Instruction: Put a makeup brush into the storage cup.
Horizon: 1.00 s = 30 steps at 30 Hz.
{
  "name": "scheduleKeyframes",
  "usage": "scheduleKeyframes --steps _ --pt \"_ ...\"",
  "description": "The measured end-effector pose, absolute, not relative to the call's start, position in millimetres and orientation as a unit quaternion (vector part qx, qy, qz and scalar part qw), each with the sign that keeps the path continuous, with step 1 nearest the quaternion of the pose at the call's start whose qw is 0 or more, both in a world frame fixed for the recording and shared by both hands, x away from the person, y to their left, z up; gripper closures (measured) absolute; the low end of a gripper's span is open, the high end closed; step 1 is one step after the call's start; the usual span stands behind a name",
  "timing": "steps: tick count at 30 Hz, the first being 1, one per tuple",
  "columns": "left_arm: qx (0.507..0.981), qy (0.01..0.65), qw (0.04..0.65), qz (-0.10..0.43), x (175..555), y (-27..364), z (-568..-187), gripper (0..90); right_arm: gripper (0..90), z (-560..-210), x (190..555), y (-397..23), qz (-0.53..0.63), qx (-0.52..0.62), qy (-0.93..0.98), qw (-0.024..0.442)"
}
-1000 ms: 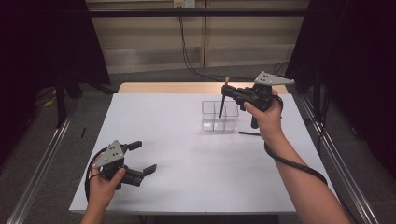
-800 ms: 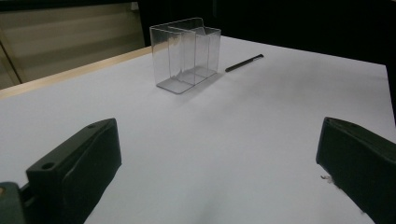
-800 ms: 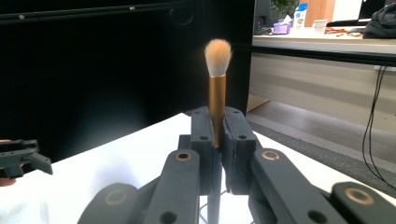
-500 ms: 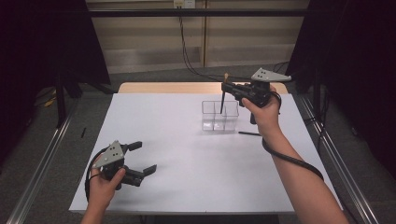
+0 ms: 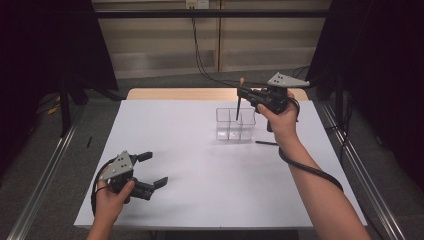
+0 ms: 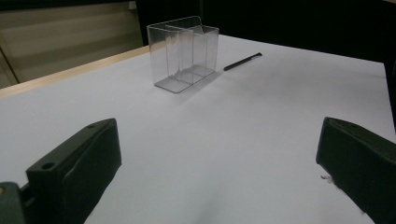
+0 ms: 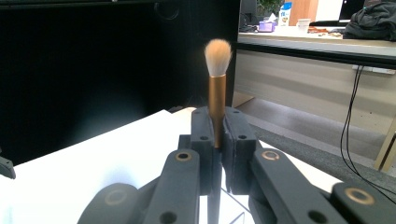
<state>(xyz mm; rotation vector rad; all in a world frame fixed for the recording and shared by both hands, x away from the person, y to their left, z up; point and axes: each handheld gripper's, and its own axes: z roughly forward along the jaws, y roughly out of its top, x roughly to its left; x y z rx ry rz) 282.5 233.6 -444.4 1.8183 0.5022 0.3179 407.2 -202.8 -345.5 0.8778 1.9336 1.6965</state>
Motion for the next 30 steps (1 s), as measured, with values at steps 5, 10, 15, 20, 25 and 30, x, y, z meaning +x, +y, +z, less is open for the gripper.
scheduleKeyframes --steps 5,10,15,20,25,30 --pt "0.777 0.215 0.576 0.137 281.9 234.2 -444.3 0.0 84.4 -349.4 410.7 -195.3 0.609 0.314 0.698 0.209" --pt "0.778 0.215 0.574 0.135 281.6 234.5 -444.7 0.0 84.3 -351.7 414.9 -192.2 0.615 0.316 0.692 0.207" --pt "0.780 0.213 0.573 0.135 281.6 233.4 -445.2 0.0 84.3 -350.8 418.5 -188.4 0.614 0.314 0.694 0.210" --pt "0.780 0.212 0.574 0.133 281.8 232.7 -445.6 0.0 84.3 -351.4 420.8 -184.0 0.617 0.311 0.691 0.212" --pt "0.779 0.212 0.574 0.134 281.3 233.8 -445.2 0.0 84.3 -353.5 422.9 -181.2 0.615 0.312 0.692 0.212" --pt "0.779 0.211 0.574 0.135 280.9 233.9 -444.8 0.0 84.3 -355.4 423.2 -179.3 0.613 0.309 0.695 0.215"
